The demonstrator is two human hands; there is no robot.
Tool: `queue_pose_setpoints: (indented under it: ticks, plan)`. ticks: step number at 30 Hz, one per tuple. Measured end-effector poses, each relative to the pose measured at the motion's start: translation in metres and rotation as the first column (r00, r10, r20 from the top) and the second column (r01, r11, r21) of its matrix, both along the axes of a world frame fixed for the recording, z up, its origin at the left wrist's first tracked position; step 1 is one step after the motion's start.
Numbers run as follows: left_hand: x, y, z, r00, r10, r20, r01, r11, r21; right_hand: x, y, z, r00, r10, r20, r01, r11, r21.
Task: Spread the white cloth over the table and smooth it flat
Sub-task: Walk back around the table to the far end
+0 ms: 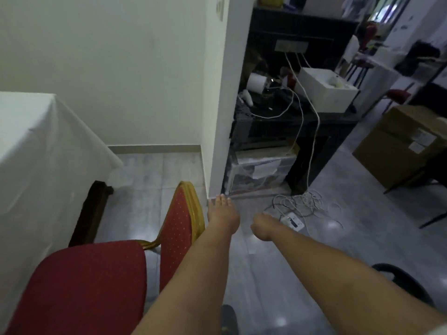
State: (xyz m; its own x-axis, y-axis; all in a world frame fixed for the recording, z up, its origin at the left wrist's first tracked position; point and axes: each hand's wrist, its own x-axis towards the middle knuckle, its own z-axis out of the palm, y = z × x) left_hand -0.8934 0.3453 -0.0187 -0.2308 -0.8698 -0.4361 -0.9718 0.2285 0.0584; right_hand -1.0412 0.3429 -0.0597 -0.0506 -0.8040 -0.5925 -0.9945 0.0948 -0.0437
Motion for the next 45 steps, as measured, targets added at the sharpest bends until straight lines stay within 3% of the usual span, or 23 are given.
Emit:
queue_pose_setpoints:
  ticks: [5, 11, 20, 26, 33, 36, 45]
  plan:
    - [0.019, -0.030, 0.015, 0.988, 0.150, -0.038, -0.149, 0.989, 0.012, 0.027, -0.062, 0.012, 0.992, 0.127, 0.006, -0.127, 0.991, -0.035]
    - [0.027, -0.066, 0.016, 0.984, 0.175, -0.030, -0.177, 0.981, -0.076, 0.069, -0.106, 0.015, 0.958, 0.287, 0.025, -0.284, 0.954, -0.095]
    - [0.065, -0.118, 0.003, 0.954, 0.291, -0.073, -0.297, 0.950, -0.098, 0.077, -0.178, -0.004, 0.938, 0.346, 0.026, -0.345, 0.938, -0.024]
    - [0.085, -0.169, -0.019, 0.884, 0.458, -0.093, -0.460, 0.888, 0.006, 0.084, -0.258, -0.030, 0.919, 0.392, 0.044, -0.391, 0.920, -0.026]
    - [0.096, -0.242, -0.035, 0.772, 0.632, -0.066, -0.625, 0.774, 0.104, 0.098, -0.350, -0.026, 0.823, 0.561, 0.085, -0.564, 0.826, 0.004]
    - [0.105, -0.267, -0.039, 0.711, 0.697, -0.093, -0.686, 0.716, 0.127, 0.116, -0.386, -0.027, 0.741, 0.669, 0.057, -0.671, 0.741, 0.025]
    - [0.185, -0.309, -0.064, 0.544, 0.838, -0.038, -0.830, 0.544, 0.123, 0.229, -0.453, -0.048, 0.546, 0.834, 0.083, -0.836, 0.548, -0.008]
